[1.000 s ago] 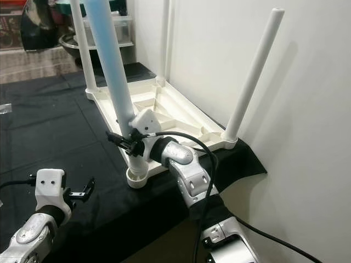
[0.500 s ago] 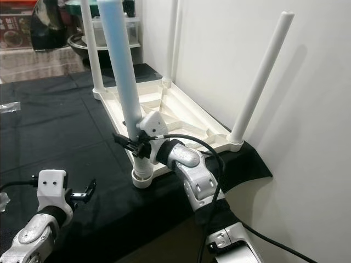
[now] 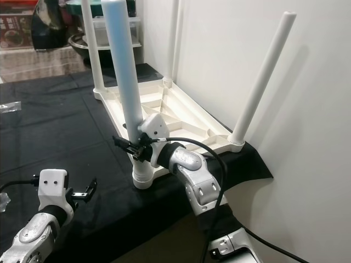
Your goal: Building children table
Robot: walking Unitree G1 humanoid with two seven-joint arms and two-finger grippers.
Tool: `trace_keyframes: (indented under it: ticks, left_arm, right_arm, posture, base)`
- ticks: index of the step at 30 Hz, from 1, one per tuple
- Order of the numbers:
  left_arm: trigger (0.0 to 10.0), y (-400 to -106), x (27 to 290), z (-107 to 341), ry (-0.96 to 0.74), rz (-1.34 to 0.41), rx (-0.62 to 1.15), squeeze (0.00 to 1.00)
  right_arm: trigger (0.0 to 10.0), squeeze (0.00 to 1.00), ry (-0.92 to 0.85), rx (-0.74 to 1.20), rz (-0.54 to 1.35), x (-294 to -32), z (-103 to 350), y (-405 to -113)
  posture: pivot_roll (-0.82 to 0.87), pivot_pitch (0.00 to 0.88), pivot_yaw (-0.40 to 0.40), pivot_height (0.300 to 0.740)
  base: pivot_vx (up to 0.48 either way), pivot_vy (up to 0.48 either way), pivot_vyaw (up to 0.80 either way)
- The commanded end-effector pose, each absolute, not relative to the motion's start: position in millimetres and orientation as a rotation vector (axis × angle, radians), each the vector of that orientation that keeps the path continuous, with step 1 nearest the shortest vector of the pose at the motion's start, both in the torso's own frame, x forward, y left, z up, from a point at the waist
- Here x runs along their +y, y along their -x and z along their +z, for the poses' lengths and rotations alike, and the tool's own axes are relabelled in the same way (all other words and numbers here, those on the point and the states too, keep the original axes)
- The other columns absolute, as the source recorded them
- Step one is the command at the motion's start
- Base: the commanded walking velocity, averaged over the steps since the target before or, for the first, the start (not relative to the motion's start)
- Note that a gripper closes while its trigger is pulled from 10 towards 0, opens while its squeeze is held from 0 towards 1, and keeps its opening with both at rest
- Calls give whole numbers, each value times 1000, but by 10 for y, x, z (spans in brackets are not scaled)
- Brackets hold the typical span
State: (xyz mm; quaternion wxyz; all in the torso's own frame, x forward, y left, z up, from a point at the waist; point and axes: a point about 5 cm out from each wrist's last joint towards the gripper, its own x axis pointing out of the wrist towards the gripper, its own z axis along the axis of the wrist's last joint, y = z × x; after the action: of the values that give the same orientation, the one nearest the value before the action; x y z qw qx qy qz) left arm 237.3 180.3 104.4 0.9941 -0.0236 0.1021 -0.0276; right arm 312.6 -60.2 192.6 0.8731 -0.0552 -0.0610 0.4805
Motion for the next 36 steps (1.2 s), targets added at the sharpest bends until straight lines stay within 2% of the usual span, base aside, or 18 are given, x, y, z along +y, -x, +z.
trace_keyframes:
  ticks: [1,6,13,16,21,28,36]
  left_arm:
    - [10000,-2370,1827,1006,37,-39,226,0]
    - [10000,-2372,1826,1006,38,-38,225,0]
    - [10000,-2372,1858,996,41,-14,229,0]
    - [10000,-2362,1856,985,45,-10,233,0]
    - [10000,-2361,1857,984,46,-6,232,0]
    - [10000,-2371,1865,977,44,-5,235,0]
    - [10000,-2381,1873,988,45,-2,229,0]
  right_arm:
    - [10000,0,105,29,1022,-642,1647,-3083]
    - [10000,0,89,38,1024,-638,1646,-3069]
    - [10000,0,-30,161,961,-680,1538,-3183]
    - [10000,0,-137,240,885,-727,1483,-3293]
    - [10000,0,-129,216,874,-732,1490,-3274]
    - [10000,0,-63,148,969,-662,1533,-3092]
    - [10000,0,8,129,984,-603,1561,-3082]
  posture:
    - [71,0,-89,740]
    - [72,0,-91,740]
    - [81,0,-101,740]
    - [81,0,-105,740]
    - [81,0,-105,740]
    - [70,0,-94,740]
    - [69,0,-94,740]
  base:
    - [0,0,0]
    - [0,0,0]
    - [0,0,0]
    - [0,0,0]
    - [0,0,0]
    - [0,0,0]
    - [0,0,0]
